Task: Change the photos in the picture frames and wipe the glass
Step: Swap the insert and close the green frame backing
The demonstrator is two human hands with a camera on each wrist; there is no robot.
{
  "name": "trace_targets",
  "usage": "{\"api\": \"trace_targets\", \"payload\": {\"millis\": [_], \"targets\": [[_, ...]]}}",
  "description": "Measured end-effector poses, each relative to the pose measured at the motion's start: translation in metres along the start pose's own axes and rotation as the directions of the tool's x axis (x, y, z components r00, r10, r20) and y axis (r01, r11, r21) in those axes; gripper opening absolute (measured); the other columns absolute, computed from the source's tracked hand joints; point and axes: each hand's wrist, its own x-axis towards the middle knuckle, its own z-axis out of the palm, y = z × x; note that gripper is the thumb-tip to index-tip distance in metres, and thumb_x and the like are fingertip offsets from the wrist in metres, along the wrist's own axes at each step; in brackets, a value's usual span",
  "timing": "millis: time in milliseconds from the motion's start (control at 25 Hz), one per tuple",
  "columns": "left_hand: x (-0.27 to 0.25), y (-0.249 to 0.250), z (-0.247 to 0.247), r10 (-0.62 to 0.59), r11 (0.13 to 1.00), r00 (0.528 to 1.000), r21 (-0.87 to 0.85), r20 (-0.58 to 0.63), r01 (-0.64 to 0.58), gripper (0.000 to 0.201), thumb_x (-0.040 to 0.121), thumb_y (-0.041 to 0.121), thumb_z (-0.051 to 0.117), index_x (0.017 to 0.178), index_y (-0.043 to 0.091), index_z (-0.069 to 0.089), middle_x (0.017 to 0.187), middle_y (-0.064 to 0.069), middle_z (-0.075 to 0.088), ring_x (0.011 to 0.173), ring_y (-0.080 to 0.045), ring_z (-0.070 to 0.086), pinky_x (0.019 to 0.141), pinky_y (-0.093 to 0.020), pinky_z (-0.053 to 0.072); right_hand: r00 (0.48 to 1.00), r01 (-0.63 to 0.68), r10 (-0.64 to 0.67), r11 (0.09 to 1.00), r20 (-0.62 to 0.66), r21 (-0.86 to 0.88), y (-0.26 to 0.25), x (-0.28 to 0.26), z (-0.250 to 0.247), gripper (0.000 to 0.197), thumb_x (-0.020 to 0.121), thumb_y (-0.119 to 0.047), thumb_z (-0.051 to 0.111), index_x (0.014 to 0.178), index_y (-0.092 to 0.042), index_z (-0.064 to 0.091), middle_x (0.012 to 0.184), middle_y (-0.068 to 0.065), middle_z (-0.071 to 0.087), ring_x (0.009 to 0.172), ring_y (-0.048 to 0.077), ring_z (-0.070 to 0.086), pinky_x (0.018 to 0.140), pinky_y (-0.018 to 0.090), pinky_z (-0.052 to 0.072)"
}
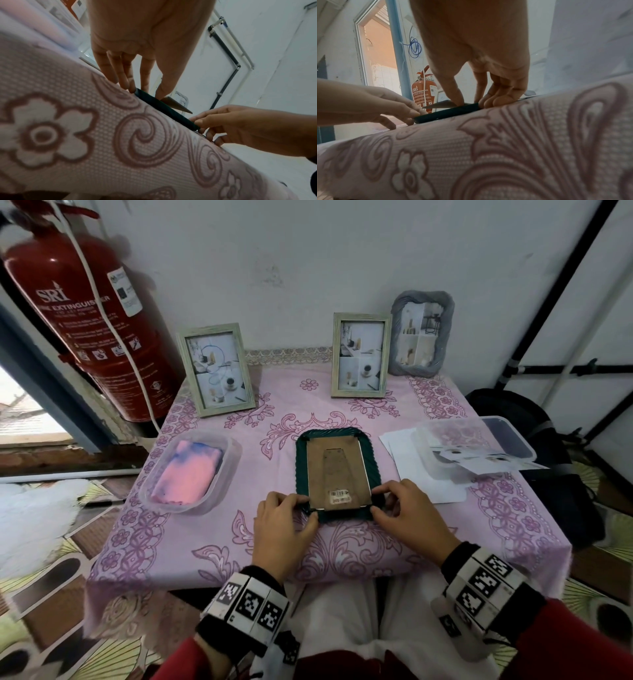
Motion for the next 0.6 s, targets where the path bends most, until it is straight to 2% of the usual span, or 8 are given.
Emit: {"api": "trace_targets", "payload": {"millis": [200, 320, 480, 600], "targets": [[0.0, -0.003, -0.002, 0.026, 0.999, 1.0, -0.031, 0.008, -0.025, 0.032, 0.083, 0.03, 0.064, 0.114, 0.02, 0.061, 0.1, 0.001, 0.044, 0.103, -0.019, 0.044, 0.092, -0.027, 0.036, 1.0, -0.001, 0.001, 1.0, -0.012, 0.024, 0.0, 0.001, 0.0, 0.024, 0.079, -0.021, 0.068, 0.102, -0.022, 0.064, 0.085, 0.0, 0.051, 0.072, 0.007, 0.051, 0.072, 0.021, 0.044], [-0.001, -0.007, -0.003, 0.027, 0.992, 0.998, -0.124, -0.051, -0.033, 0.031, 0.081, 0.024, 0.068, 0.109, 0.013, 0.061, 0.099, 0.0, 0.045, 0.095, -0.017, 0.051, 0.091, -0.028, 0.045, 0.997, 0.025, -0.026, 1.0, -0.079, -0.02, 0.0, 0.0, -0.002, 0.021, 0.076, -0.02, 0.072, 0.095, -0.017, 0.063, 0.082, 0.002, 0.055, 0.073, 0.011, 0.052, 0.072, 0.023, 0.044], [-0.001, -0.005, -0.003, 0.015, 0.988, 0.996, -0.15, -0.083, -0.027, 0.021, 0.079, 0.023, 0.07, 0.097, 0.013, 0.066, 0.096, 0.001, 0.047, 0.087, -0.013, 0.053, 0.084, -0.025, 0.046, 0.989, -0.054, 0.045, 0.997, -0.138, -0.061, -0.007, -0.002, -0.003, 0.012, 0.073, -0.025, 0.072, 0.08, -0.018, 0.066, 0.07, -0.006, 0.058, 0.068, 0.011, 0.056, 0.067, 0.026, 0.049], [0.002, -0.004, -0.001, -0.046, 0.982, 0.995, -0.185, -0.083, 0.03, 0.018, 0.077, 0.023, 0.072, 0.092, 0.014, 0.066, 0.095, 0.003, 0.046, 0.088, -0.014, 0.053, 0.085, -0.025, 0.046, 0.985, -0.11, 0.103, 0.993, -0.139, -0.043, -0.012, 0.0, -0.001, 0.01, 0.072, -0.025, 0.072, 0.079, -0.018, 0.069, 0.067, -0.008, 0.061, 0.07, 0.012, 0.062, 0.069, 0.027, 0.052]]}}
